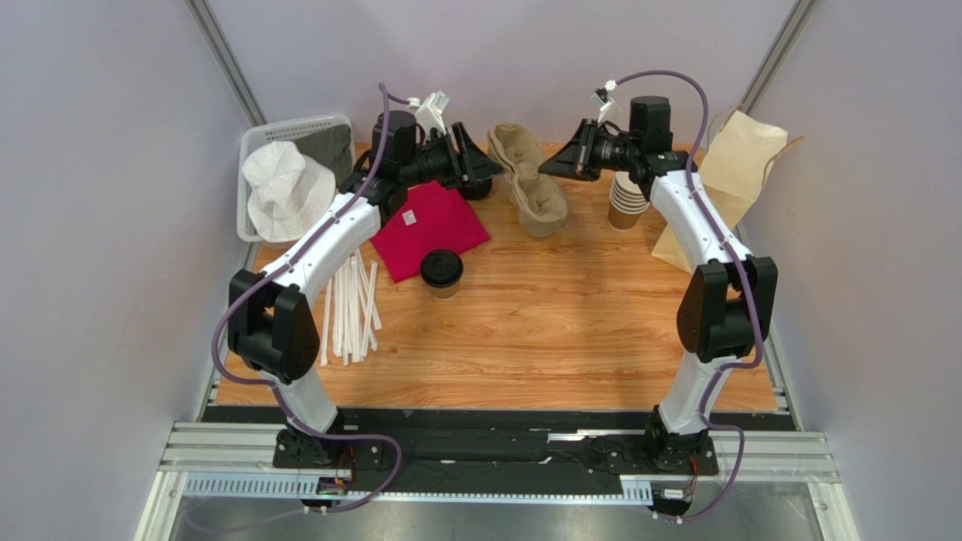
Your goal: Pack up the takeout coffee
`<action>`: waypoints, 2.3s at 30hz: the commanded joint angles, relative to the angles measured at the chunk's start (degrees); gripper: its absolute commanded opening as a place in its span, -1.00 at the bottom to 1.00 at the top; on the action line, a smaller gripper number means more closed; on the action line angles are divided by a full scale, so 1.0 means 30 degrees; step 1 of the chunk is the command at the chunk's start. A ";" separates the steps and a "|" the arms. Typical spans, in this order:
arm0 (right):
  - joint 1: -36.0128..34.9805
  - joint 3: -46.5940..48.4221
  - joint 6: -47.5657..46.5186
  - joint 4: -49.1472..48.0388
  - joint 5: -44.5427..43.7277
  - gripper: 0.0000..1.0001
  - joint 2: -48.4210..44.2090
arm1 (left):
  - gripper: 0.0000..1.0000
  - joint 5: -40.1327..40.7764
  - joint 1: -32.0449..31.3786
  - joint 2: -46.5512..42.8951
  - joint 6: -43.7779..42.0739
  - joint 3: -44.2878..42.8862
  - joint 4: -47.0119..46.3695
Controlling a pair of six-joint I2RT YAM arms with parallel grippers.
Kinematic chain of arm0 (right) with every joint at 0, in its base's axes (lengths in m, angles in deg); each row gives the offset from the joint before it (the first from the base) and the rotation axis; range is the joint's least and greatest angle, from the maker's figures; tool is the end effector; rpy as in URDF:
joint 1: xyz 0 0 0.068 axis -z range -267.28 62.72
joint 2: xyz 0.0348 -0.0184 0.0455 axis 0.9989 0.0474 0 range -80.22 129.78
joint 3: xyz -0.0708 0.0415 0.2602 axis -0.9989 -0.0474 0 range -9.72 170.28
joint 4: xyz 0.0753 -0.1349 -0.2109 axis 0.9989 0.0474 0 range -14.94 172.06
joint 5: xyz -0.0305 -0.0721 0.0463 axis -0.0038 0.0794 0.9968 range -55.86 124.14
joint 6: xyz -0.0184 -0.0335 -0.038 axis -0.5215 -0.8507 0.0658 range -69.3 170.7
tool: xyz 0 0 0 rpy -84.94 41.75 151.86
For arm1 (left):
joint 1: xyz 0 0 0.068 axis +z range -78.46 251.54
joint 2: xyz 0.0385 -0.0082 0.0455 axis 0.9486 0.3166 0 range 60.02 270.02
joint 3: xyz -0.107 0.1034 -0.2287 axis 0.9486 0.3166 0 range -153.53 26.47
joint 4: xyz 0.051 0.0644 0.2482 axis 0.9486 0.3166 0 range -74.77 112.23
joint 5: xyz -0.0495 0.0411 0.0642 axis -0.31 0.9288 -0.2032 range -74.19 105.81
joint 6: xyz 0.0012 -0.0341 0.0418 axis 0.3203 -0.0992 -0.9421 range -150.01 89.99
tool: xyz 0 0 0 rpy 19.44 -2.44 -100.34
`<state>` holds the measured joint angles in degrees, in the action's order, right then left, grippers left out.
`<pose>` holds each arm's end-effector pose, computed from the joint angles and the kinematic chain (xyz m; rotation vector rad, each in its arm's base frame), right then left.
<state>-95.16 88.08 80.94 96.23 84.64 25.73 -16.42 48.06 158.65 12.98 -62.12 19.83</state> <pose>0.4201 0.0859 0.3447 -0.1584 2.1313 1.3120 0.3703 -0.1816 0.3646 0.0984 1.9956 -1.2966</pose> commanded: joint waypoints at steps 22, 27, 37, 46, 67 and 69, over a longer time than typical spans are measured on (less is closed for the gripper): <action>-0.0655 -0.2160 0.2985 -0.3598 -0.0515 -1.00 -0.1919 | -0.10 0.0664 -0.0287 0.0170 0.1815 0.0118 -0.1416; -0.0684 -0.2365 0.3484 -0.3950 -0.0428 -1.00 -0.1948 | -0.11 0.0723 -0.0345 0.0141 0.1670 0.0148 -0.1358; -0.0714 -0.3009 0.5299 -0.5092 0.0158 -1.00 -0.1890 | -0.20 0.1074 -0.0609 0.0200 0.1464 0.0031 -0.0890; -0.0743 -0.3566 0.7289 -0.6584 0.0450 -1.00 -0.1685 | -0.24 0.1309 -0.0638 0.0170 0.1639 0.0177 -0.0625; -0.0713 -0.4972 1.0662 -1.0130 0.0978 -1.00 -0.1684 | -0.21 0.1075 -0.0756 -0.0093 0.2664 0.0762 -0.1122; -0.0713 -0.5031 1.0808 -1.0220 0.0979 -1.00 -0.1626 | -0.17 0.0929 -0.0697 -0.0123 0.3103 0.0997 -0.1444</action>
<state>-96.58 72.65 109.74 72.17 84.62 22.73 -12.16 46.77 159.24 20.30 -61.07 16.23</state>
